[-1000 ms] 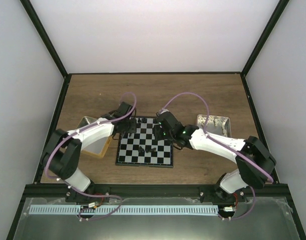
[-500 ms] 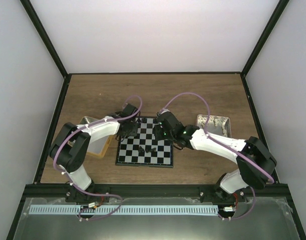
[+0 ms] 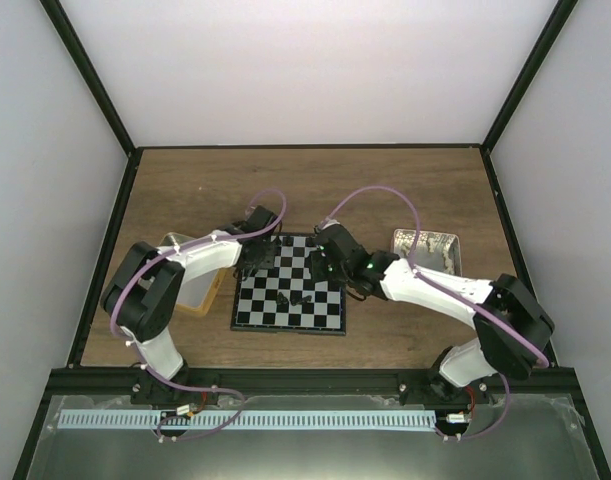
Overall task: Set up the chess pieces on the board
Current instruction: Pick up the chess piece from the chessboard.
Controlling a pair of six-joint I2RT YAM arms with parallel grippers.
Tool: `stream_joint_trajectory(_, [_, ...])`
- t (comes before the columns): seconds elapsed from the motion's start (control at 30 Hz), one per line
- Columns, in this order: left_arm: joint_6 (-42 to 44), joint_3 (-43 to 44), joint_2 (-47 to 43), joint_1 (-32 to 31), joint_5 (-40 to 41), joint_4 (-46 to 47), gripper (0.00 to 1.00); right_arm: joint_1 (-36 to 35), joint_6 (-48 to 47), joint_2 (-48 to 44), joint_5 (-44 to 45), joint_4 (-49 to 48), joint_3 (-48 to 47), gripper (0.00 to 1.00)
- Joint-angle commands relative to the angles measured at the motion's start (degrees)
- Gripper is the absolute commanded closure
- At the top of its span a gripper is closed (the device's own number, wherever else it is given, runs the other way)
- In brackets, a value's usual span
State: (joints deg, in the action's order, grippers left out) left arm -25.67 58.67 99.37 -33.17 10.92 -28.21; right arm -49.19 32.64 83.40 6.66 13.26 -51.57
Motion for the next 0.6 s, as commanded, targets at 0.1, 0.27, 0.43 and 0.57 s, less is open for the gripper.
stream_joint_trajectory(0.1, [-1.1,-1.3,-3.3,-0.3,0.1,0.3,0.79,0.4,0.3,-2.6,-0.3,-1.7,0.3,0.68])
stream_joint_trajectory(0.27, [-4.6,-5.7,-13.5,-0.3,-3.0,3.3,0.80,0.5,-0.4,-4.8,-5.6,-8.3,3.5,0.69])
stream_joint_trajectory(0.43, [-10.6,-9.8,-25.6,-0.3,-8.7,9.0,0.80,0.4,-0.4,-8.0,-12.5,-18.8,7.9,0.68])
stream_joint_trajectory(0.57, [-19.1,-12.0,-34.5,-0.2,-11.3,15.2,0.79,0.3,2.0,-10.2,-18.7,-29.0,10.4,0.59])
